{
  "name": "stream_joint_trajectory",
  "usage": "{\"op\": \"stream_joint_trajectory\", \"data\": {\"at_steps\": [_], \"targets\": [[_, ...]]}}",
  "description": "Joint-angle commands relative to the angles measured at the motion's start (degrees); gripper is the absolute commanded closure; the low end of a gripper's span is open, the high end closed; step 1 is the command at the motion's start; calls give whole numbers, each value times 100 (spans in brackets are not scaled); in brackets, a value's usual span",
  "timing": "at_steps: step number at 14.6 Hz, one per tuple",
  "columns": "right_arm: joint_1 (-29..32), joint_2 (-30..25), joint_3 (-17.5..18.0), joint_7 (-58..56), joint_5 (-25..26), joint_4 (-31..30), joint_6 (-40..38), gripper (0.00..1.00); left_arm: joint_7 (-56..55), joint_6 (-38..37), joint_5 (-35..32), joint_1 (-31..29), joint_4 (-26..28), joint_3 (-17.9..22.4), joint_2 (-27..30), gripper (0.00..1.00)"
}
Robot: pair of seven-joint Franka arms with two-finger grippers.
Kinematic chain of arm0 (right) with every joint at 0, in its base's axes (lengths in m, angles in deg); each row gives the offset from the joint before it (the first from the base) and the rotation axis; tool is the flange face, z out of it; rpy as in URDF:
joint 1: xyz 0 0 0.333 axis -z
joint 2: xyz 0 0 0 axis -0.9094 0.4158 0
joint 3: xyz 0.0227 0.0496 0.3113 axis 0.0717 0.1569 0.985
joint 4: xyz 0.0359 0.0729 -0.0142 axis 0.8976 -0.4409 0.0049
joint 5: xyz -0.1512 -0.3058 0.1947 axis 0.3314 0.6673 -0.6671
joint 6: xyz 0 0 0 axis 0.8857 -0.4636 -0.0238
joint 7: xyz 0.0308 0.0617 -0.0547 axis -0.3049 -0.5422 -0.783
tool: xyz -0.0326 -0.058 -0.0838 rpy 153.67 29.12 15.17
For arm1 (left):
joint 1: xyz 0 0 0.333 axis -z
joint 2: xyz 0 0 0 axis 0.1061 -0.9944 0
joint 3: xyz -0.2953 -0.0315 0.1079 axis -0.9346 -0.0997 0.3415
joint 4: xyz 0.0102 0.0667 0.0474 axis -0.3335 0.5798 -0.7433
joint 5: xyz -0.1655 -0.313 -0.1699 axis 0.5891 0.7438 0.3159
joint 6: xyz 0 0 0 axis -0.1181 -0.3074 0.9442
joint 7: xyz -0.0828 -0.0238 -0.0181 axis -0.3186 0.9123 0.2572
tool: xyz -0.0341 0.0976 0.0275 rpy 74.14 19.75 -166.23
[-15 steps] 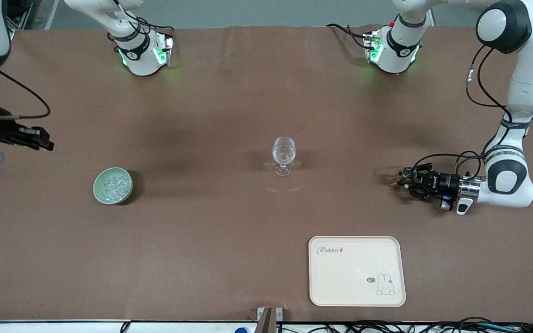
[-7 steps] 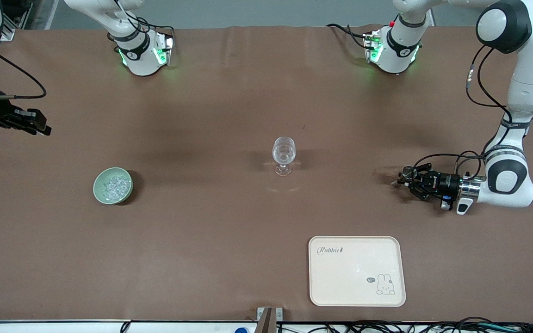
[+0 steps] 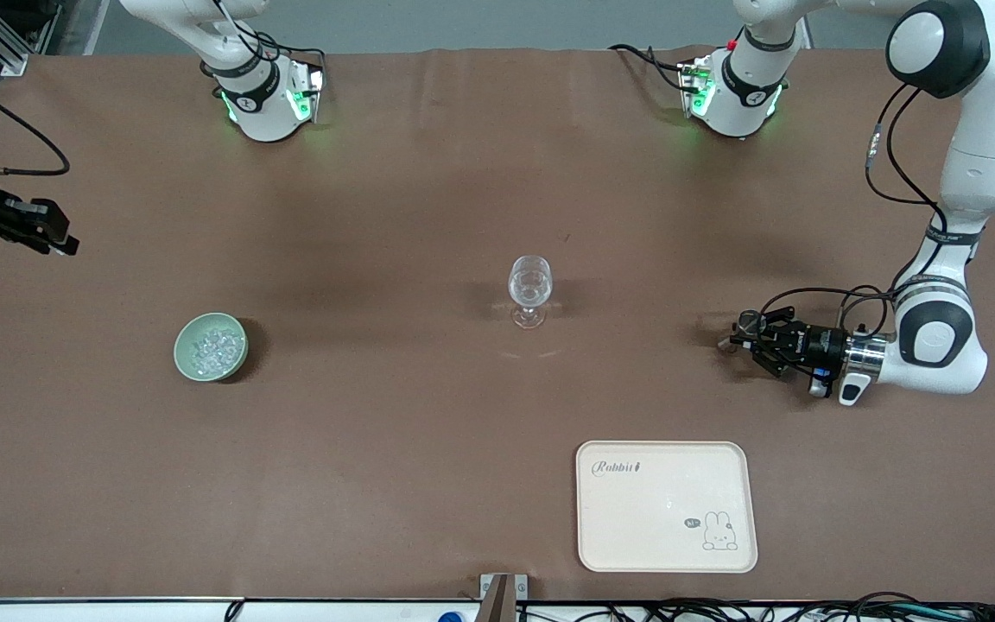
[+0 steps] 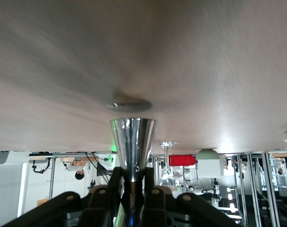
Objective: Pour wine and add ice with both arms
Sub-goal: 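Carry the metal jigger with the left gripper toward the wine glass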
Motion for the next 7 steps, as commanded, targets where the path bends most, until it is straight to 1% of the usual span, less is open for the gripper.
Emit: {"op": "stream_joint_trajectory", "data": {"at_steps": [1,5,7], "targets": [[41,-53,41,7,-41,134,-80,95,-528,2,104,-14,34,-392,137,99],[5,-53,49,33,-41,135,-116,95,-1030,63,367,4,33,-885,295,99],[14,-53,49,33,-41,135,-116,95,-1338,264,368,4,51,-1139,392,99]]}}
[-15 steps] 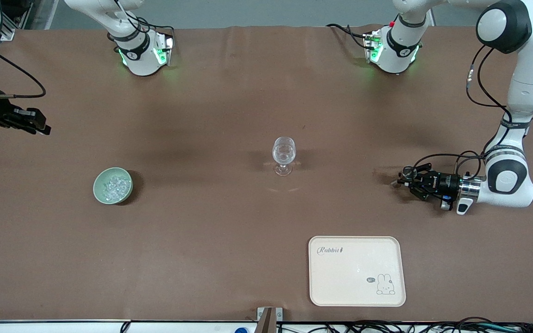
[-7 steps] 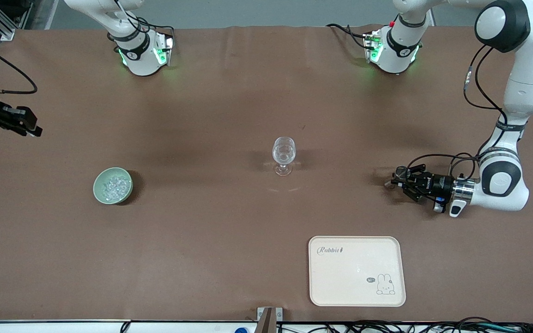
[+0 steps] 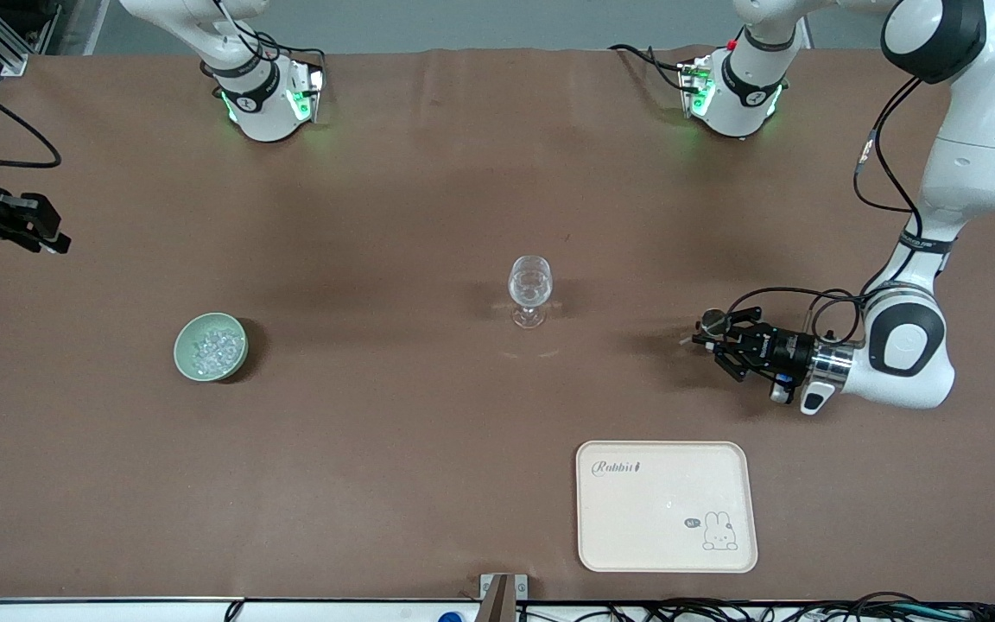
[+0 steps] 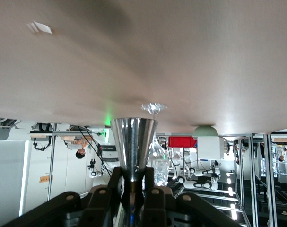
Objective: Pour wine and add ice with both arms
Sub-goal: 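Carry the metal jigger with the left gripper toward the wine glass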
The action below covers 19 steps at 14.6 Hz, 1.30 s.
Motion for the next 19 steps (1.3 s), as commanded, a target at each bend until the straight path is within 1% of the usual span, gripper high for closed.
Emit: {"op": "stream_joint_trajectory", "data": {"at_steps": [1,5,9,12,15,19], "targets": [[22,-52,24,33,-41,12,-75,95,-416,286,111,-9,131,-311,320,99],[39,-52,24,33,-41,12,-137,95,-725,542,111,227,140,-497,497,99],[30,-17,24,33,-41,12,-137,95,-1190,875,111,649,236,-524,857,99],[30,-9,24,33,-41,12,-137,95,-1314,1122,120,939,455,-532,1199,99],[30,0,24,33,-41,12,-137,95,-1612,1245,120,1177,526,-532,1437,99],[13,0,24,41,-41,12,-128,95,-1736,1745,111,1476,868,-532,1684,99]]}}
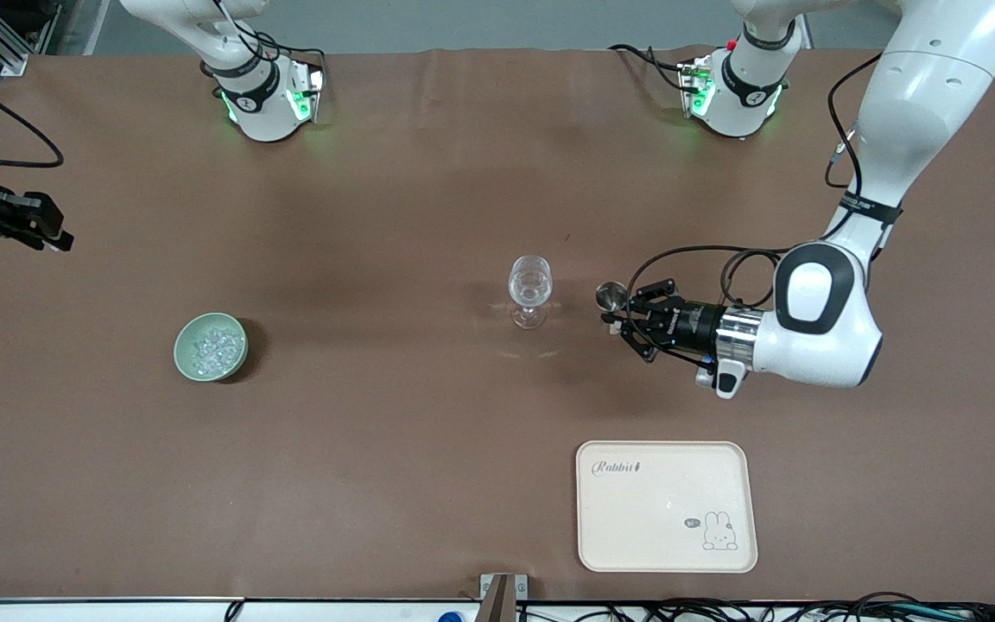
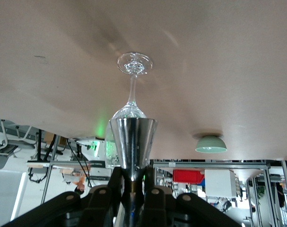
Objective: Pour wine and add ice with both arms
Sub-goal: 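Carry the metal jigger with the left gripper toward the wine glass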
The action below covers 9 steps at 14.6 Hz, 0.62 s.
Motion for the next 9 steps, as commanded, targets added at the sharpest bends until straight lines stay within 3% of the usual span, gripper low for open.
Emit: {"op": "stream_joint_trajectory", "data": {"at_steps": [1,9], "targets": [[13,-12,24,41,-41,12,-44,95,-109,404,118,155,413,34,328,99],[-22,-12,42,67,-41,12,-44,94,-794,888,21,691,746,34,679,99]]}}
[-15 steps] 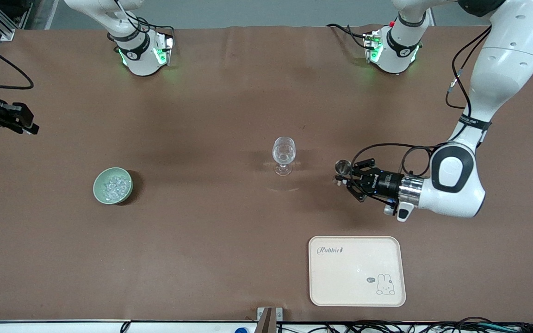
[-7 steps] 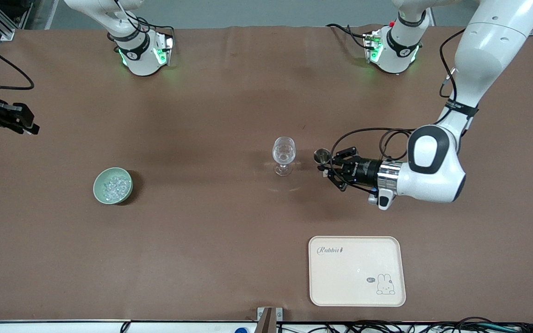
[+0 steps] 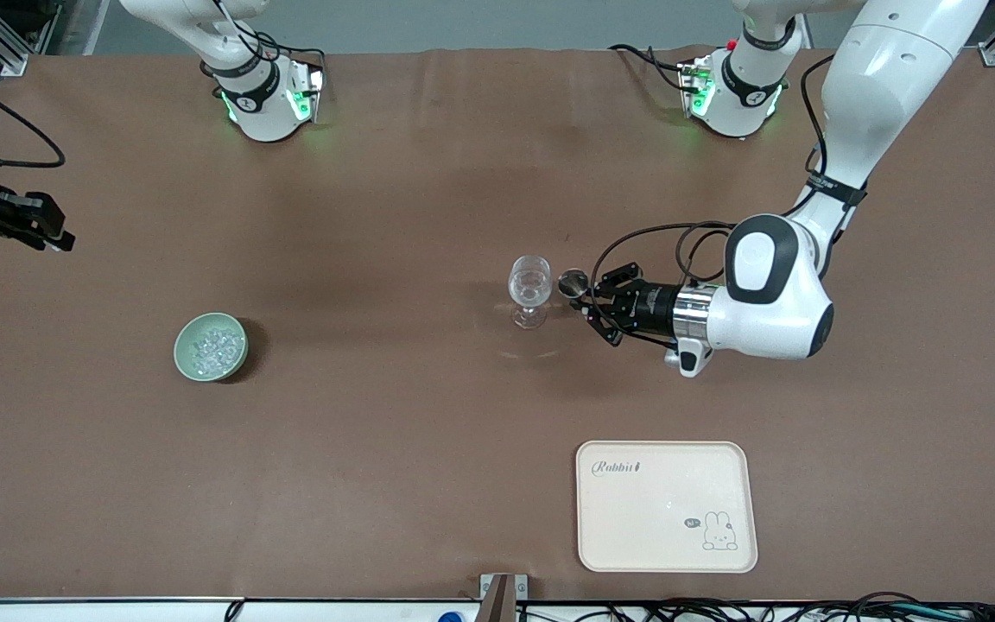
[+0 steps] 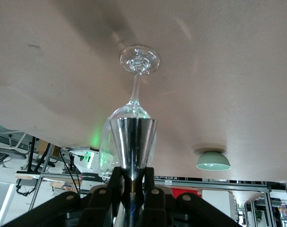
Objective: Pour wine and add ice with both arms
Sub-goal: 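Tilt the jigger over the wine glass with the left gripper to pour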
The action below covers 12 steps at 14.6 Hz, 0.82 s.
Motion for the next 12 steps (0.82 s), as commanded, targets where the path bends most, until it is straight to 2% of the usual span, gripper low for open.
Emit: {"op": "stream_joint_trajectory", "data": {"at_steps": [1,6,9,12], "targets": [[-54,-13,22,172,-41,12,-42,94,-239,273,13,175,420,34,417,99],[-187,22,31,410,-41,12,-16,94,-457,379,-40,290,614,43,655,99],[-187,57,31,393,-41,21,19,94,-966,379,-627,438,571,34,681,99],[-178,110,31,401,-41,21,37,94,-1153,449,-769,457,571,26,708,99]]}}
